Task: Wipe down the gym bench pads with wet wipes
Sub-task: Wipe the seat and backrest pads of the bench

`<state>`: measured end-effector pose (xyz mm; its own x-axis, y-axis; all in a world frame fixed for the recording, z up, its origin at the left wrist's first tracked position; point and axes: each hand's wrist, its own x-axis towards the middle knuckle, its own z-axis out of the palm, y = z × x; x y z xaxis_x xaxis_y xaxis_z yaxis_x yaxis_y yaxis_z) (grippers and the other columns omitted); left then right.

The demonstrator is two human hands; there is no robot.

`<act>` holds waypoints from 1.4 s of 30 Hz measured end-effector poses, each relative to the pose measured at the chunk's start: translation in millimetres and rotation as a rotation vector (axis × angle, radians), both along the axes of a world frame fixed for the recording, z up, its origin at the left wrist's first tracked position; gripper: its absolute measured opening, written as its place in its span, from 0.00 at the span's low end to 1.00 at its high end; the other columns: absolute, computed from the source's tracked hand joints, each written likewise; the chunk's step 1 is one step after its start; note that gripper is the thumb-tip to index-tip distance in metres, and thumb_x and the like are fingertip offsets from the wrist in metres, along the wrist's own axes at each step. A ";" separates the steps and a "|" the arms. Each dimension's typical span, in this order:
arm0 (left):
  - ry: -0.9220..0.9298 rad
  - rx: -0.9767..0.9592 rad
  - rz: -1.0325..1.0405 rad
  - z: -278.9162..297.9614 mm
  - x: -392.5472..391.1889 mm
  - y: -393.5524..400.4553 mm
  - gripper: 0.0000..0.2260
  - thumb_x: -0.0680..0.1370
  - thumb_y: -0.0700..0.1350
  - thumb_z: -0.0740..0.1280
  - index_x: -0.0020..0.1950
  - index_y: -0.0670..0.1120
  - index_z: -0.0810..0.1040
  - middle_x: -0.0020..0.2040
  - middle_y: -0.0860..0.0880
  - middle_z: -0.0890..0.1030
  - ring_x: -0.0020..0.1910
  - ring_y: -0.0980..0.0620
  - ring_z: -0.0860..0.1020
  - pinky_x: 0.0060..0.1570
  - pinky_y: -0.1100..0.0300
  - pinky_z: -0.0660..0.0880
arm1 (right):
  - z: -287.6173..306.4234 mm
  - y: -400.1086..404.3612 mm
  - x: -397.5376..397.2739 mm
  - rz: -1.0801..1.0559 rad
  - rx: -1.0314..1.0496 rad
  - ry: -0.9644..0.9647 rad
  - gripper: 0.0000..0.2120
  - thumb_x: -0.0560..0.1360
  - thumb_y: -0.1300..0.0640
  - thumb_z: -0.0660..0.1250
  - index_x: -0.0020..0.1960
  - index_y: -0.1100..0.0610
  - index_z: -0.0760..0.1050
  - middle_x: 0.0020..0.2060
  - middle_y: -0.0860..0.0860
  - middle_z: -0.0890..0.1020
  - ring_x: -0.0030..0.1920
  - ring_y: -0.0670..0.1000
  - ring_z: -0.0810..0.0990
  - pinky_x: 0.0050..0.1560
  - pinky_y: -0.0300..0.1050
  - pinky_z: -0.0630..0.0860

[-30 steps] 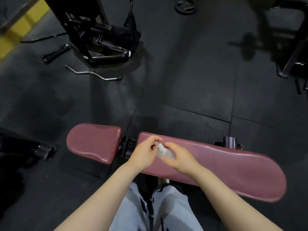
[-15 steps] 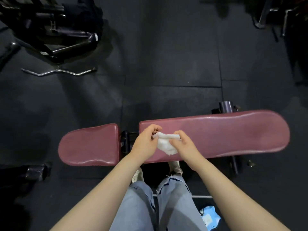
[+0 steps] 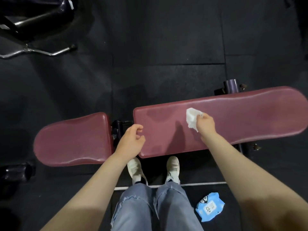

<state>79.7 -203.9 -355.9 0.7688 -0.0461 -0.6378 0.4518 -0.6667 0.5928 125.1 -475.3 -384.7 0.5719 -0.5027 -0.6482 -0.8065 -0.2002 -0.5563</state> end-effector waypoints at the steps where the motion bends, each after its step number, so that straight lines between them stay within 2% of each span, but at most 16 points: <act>1: 0.007 -0.002 0.013 -10.3 -0.9 -2.1 0.17 0.80 0.43 0.63 0.68 0.51 0.71 0.62 0.54 0.74 0.52 0.56 0.77 0.55 0.61 0.70 | -10.3 -8.2 7.1 0.030 -0.046 0.000 0.18 0.82 0.62 0.55 0.69 0.61 0.73 0.61 0.59 0.79 0.60 0.61 0.78 0.59 0.51 0.75; 9: 0.010 -0.027 0.048 -77.3 -14.3 -32.7 0.16 0.80 0.41 0.62 0.68 0.50 0.72 0.64 0.54 0.73 0.57 0.54 0.75 0.59 0.57 0.72 | -67.4 -66.5 42.2 0.435 -0.444 -0.105 0.22 0.82 0.63 0.52 0.74 0.56 0.68 0.73 0.54 0.70 0.71 0.57 0.69 0.69 0.47 0.65; 16: -0.075 -0.073 0.010 -109.1 -24.1 -45.3 0.17 0.80 0.37 0.62 0.68 0.49 0.73 0.62 0.55 0.73 0.64 0.56 0.73 0.68 0.56 0.70 | -114.2 -88.7 56.7 0.181 -0.587 -0.181 0.23 0.79 0.65 0.55 0.73 0.58 0.69 0.73 0.55 0.69 0.74 0.53 0.65 0.72 0.44 0.60; 18: -0.062 -0.063 0.079 -111.4 -22.7 -42.2 0.17 0.80 0.37 0.62 0.67 0.50 0.73 0.63 0.56 0.73 0.63 0.58 0.73 0.66 0.61 0.69 | -131.5 -50.1 47.4 0.277 -0.598 -0.194 0.20 0.77 0.65 0.56 0.69 0.61 0.71 0.67 0.57 0.73 0.67 0.55 0.69 0.66 0.45 0.65; 21: -0.040 -0.086 0.246 -111.5 -20.1 -29.1 0.17 0.80 0.36 0.61 0.65 0.52 0.73 0.64 0.56 0.75 0.61 0.60 0.74 0.62 0.66 0.68 | -138.8 37.8 53.7 0.534 -0.619 -0.125 0.12 0.69 0.65 0.55 0.49 0.55 0.71 0.44 0.50 0.72 0.44 0.50 0.72 0.40 0.44 0.64; 23: -0.054 -0.068 0.325 -112.4 -18.4 -12.5 0.17 0.80 0.36 0.61 0.65 0.51 0.74 0.63 0.54 0.76 0.60 0.59 0.75 0.63 0.62 0.71 | -135.5 93.6 60.1 0.649 -0.451 -0.181 0.11 0.69 0.67 0.58 0.43 0.51 0.67 0.39 0.48 0.69 0.39 0.47 0.73 0.35 0.43 0.62; 26: -0.072 -0.005 0.397 -113.5 -20.4 13.7 0.16 0.80 0.35 0.61 0.65 0.50 0.74 0.61 0.54 0.77 0.60 0.56 0.75 0.63 0.59 0.72 | -133.2 154.8 61.0 0.841 -0.317 -0.194 0.12 0.70 0.69 0.65 0.37 0.54 0.69 0.37 0.53 0.74 0.31 0.48 0.73 0.27 0.37 0.67; 27: -0.077 0.009 0.405 -114.3 -22.5 19.7 0.17 0.80 0.35 0.61 0.65 0.50 0.74 0.60 0.53 0.77 0.61 0.55 0.75 0.64 0.57 0.72 | -140.1 164.7 51.8 1.028 -0.279 -0.279 0.10 0.69 0.70 0.65 0.39 0.56 0.73 0.40 0.56 0.76 0.31 0.50 0.74 0.28 0.39 0.70; 28: -0.075 0.024 0.401 -114.5 -24.6 23.5 0.17 0.80 0.35 0.61 0.65 0.50 0.74 0.61 0.53 0.77 0.61 0.55 0.75 0.64 0.56 0.72 | -146.0 167.3 42.0 1.274 -0.212 -0.354 0.10 0.71 0.70 0.64 0.47 0.58 0.77 0.48 0.58 0.78 0.40 0.54 0.78 0.36 0.44 0.76; 30: -0.050 0.042 0.361 -116.4 -28.1 26.2 0.18 0.80 0.35 0.61 0.67 0.50 0.73 0.63 0.53 0.76 0.61 0.55 0.75 0.64 0.58 0.72 | -156.0 144.2 37.5 1.581 -0.152 -0.481 0.18 0.76 0.68 0.60 0.64 0.56 0.75 0.62 0.53 0.77 0.62 0.54 0.75 0.62 0.55 0.72; 32: -0.020 0.050 0.300 -117.6 -29.3 24.2 0.19 0.80 0.37 0.61 0.69 0.50 0.72 0.67 0.53 0.74 0.64 0.56 0.73 0.65 0.60 0.69 | -153.1 103.9 42.9 1.462 -0.112 -0.493 0.17 0.79 0.63 0.57 0.67 0.53 0.71 0.62 0.46 0.75 0.63 0.45 0.72 0.68 0.59 0.64; 35: 0.012 0.043 0.186 -120.2 -29.4 16.9 0.22 0.81 0.39 0.61 0.75 0.52 0.68 0.71 0.55 0.70 0.69 0.57 0.69 0.69 0.59 0.66 | -136.0 25.8 38.2 1.169 -0.278 -0.453 0.27 0.77 0.59 0.49 0.74 0.49 0.68 0.72 0.41 0.67 0.71 0.43 0.67 0.76 0.43 0.56; 37: 0.044 0.035 0.130 -123.0 -30.1 11.8 0.25 0.81 0.41 0.62 0.78 0.52 0.65 0.75 0.53 0.67 0.73 0.55 0.67 0.72 0.57 0.64 | -129.4 -37.7 25.9 0.949 -0.467 -0.426 0.28 0.75 0.60 0.50 0.72 0.46 0.71 0.70 0.42 0.70 0.66 0.43 0.71 0.68 0.32 0.61; 39: 0.082 0.020 0.104 -124.8 -33.6 8.8 0.26 0.81 0.42 0.62 0.79 0.51 0.62 0.77 0.52 0.64 0.74 0.54 0.65 0.73 0.59 0.61 | -120.4 -86.9 11.6 0.619 -0.602 -0.340 0.24 0.77 0.64 0.56 0.69 0.48 0.73 0.68 0.46 0.73 0.66 0.48 0.73 0.63 0.32 0.65; 40: 0.095 0.010 0.100 -126.6 -36.7 9.4 0.26 0.81 0.42 0.62 0.79 0.52 0.62 0.78 0.53 0.64 0.75 0.54 0.64 0.73 0.59 0.61 | -117.6 -98.2 6.2 0.405 -0.661 -0.264 0.19 0.78 0.62 0.60 0.67 0.51 0.75 0.66 0.47 0.77 0.65 0.50 0.75 0.60 0.31 0.67; 42: 0.103 -0.004 0.120 -131.3 -43.8 13.8 0.26 0.81 0.42 0.61 0.79 0.54 0.61 0.77 0.53 0.64 0.74 0.55 0.64 0.72 0.58 0.61 | -119.9 -92.3 -4.3 0.240 -0.753 -0.124 0.15 0.79 0.56 0.64 0.65 0.54 0.78 0.59 0.50 0.81 0.60 0.51 0.78 0.50 0.29 0.70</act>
<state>35.9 -190.1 -487.3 0.6993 0.0392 -0.7137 0.5867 -0.6018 0.5418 120.8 -567.6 -504.6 0.7657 -0.6339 -0.1087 -0.6349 -0.7180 -0.2852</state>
